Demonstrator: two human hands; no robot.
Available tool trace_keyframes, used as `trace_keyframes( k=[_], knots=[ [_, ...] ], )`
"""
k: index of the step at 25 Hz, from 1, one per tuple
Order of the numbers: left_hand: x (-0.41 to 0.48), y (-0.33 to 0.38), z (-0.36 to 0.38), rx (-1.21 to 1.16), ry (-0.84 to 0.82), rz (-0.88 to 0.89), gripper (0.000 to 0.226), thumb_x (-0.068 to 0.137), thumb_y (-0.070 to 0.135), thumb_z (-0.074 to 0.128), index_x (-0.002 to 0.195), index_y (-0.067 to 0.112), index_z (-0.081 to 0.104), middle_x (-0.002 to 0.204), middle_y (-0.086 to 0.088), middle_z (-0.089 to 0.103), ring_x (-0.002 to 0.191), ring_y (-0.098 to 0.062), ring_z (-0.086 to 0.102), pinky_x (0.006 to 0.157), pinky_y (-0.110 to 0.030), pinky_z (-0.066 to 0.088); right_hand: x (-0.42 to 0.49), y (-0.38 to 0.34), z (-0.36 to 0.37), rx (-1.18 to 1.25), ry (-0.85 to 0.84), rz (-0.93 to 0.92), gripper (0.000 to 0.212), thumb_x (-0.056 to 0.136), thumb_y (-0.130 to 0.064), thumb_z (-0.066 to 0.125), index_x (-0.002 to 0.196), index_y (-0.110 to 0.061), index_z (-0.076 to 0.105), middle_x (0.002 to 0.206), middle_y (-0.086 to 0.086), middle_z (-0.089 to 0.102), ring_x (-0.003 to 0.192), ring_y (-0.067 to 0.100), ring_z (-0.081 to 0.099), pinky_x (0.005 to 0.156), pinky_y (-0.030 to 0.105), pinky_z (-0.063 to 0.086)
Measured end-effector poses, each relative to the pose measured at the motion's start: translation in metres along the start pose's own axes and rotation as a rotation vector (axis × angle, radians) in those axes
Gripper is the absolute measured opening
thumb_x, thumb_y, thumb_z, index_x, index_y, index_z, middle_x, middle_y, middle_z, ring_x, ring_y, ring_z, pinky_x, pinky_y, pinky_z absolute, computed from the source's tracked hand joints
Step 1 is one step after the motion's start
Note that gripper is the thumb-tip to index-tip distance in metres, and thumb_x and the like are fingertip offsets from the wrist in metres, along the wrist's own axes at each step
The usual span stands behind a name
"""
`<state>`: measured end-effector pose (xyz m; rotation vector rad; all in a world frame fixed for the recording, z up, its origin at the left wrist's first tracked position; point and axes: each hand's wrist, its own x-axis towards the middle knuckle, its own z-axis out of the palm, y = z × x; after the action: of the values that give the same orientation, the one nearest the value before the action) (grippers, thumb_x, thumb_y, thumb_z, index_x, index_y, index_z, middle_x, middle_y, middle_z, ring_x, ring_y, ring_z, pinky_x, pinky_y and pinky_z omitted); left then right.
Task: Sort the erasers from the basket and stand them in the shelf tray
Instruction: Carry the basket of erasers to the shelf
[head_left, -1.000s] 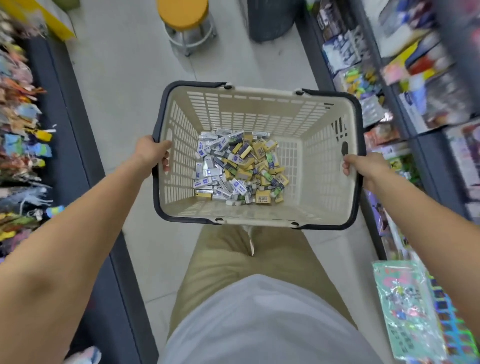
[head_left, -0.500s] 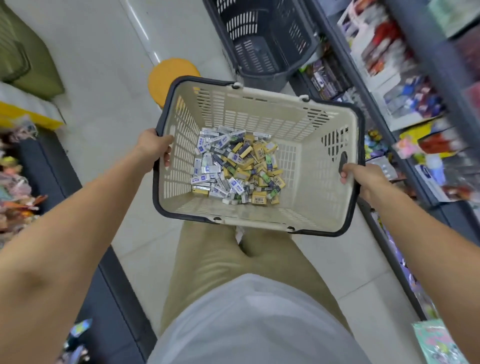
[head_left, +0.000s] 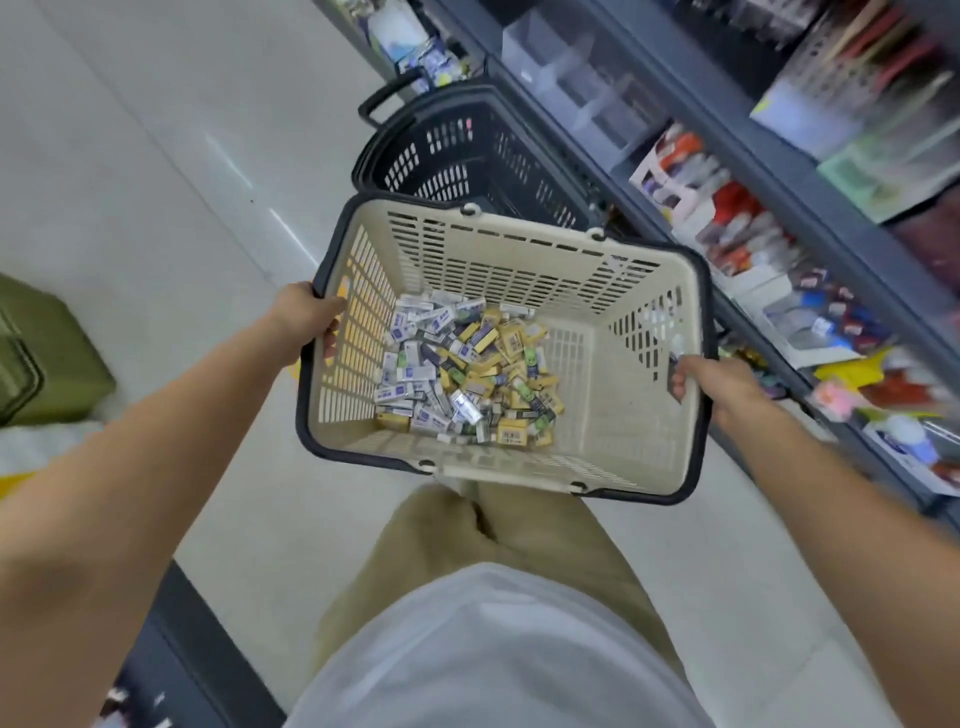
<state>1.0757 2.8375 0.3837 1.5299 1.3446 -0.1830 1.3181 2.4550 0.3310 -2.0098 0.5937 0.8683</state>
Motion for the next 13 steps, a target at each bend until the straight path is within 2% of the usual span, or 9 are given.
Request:
trace_keyframes(
  k=[3,7,10,13],
  knots=[
    [0.048,0.056,-0.011,0.030,-0.011,0.019,0.008,0.093,0.007,0.050,0.089,0.003,0.045,0.063,-0.012,0.042,0.047,-0.027,0.039,0.049,-0.033,0.040,0.017,-0.042,0.020,0.013,0.024,0.017,0.008,0.075,-0.007,0.058,0.067,-0.005,0.056,0.058,0.010,0.056,0.055,0.021,0.050,0.065,0.036,0.047],
    [0.105,0.130,-0.031,0.088,-0.003,0.122,0.020,0.091,0.007,0.052,0.073,0.008,0.043,0.061,-0.012,0.042,0.040,-0.022,0.040,0.047,-0.032,0.039,0.024,-0.089,0.043,0.082,0.065,-0.001,0.015,0.083,-0.006,0.058,0.068,-0.008,0.053,0.056,0.007,0.055,0.038,0.013,0.049,0.047,0.025,0.043],
    [0.145,0.181,-0.043,0.140,-0.013,0.168,0.019,0.089,0.008,0.054,0.073,0.010,0.044,0.060,-0.012,0.044,0.040,-0.021,0.041,0.044,-0.029,0.042,0.029,-0.112,0.060,0.181,0.109,0.016,0.019,0.083,-0.002,0.057,0.066,-0.008,0.052,0.055,0.008,0.054,0.043,0.016,0.048,0.057,0.034,0.042],
    [0.187,0.220,-0.051,0.192,-0.052,0.190,0.020,0.089,0.008,0.056,0.073,0.010,0.045,0.060,-0.013,0.046,0.037,-0.020,0.043,0.039,-0.026,0.044,0.032,-0.126,0.082,0.147,0.165,0.069,0.024,0.075,0.000,0.056,0.052,-0.007,0.051,0.042,0.003,0.053,0.047,0.020,0.047,0.056,0.033,0.042]
  ],
)
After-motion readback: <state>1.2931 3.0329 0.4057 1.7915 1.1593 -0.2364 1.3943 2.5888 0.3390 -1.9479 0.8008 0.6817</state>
